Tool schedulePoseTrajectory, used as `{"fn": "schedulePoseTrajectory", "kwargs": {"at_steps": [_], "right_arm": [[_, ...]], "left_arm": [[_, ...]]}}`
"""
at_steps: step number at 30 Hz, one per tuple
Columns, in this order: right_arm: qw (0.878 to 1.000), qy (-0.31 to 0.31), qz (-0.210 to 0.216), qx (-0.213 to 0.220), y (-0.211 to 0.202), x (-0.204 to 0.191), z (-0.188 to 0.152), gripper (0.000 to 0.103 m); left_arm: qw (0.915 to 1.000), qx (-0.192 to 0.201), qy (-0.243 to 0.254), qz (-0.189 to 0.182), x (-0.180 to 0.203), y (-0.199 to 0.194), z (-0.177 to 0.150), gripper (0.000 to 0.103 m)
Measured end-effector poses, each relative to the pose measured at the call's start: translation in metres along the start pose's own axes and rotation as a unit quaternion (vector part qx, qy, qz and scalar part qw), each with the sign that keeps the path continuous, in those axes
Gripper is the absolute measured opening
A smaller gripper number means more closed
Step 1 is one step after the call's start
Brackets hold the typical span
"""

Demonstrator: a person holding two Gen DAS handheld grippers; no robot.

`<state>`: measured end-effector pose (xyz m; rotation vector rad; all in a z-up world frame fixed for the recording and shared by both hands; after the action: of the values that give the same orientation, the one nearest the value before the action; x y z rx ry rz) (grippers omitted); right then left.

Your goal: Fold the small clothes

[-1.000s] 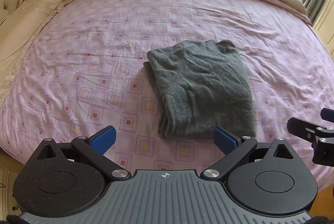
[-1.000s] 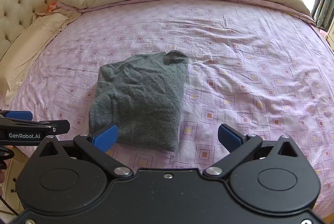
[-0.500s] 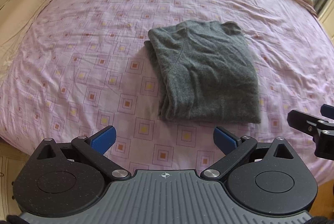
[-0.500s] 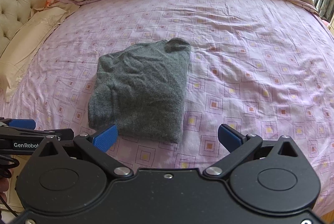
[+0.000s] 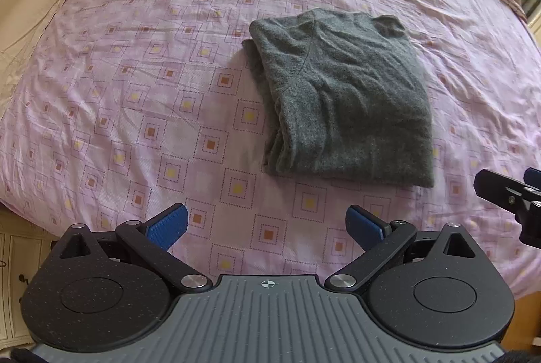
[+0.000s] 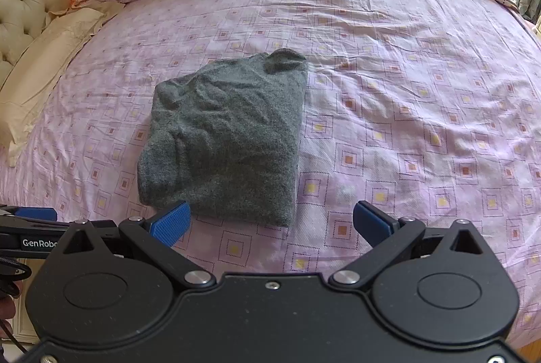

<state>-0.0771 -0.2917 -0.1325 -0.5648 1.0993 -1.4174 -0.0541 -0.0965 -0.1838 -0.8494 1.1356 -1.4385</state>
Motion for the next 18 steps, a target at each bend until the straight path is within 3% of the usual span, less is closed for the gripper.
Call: {"fn": "schedulePoseTrajectory", "kwargs": {"at_steps": [18], "right_arm": [[1.0, 0.016, 0.001, -0.011, 0.011, 0.009, 0.002, 0.102]], "left_arm": [[0.9999, -0.015, -0.008, 0.004, -0.001, 0.009, 0.004, 0.101]]}}
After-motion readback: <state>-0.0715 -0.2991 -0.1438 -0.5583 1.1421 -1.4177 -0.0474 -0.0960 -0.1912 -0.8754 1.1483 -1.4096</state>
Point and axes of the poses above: each gripper's, at about its wrist camera, not at the fingertips, and y roughly the way its jaws point, x to its right, z to its top, the point moved 8 cm from there along y, roughly the way its jaws point, and after that the axes turned 12 degrees about y, right-handed, at the moved point
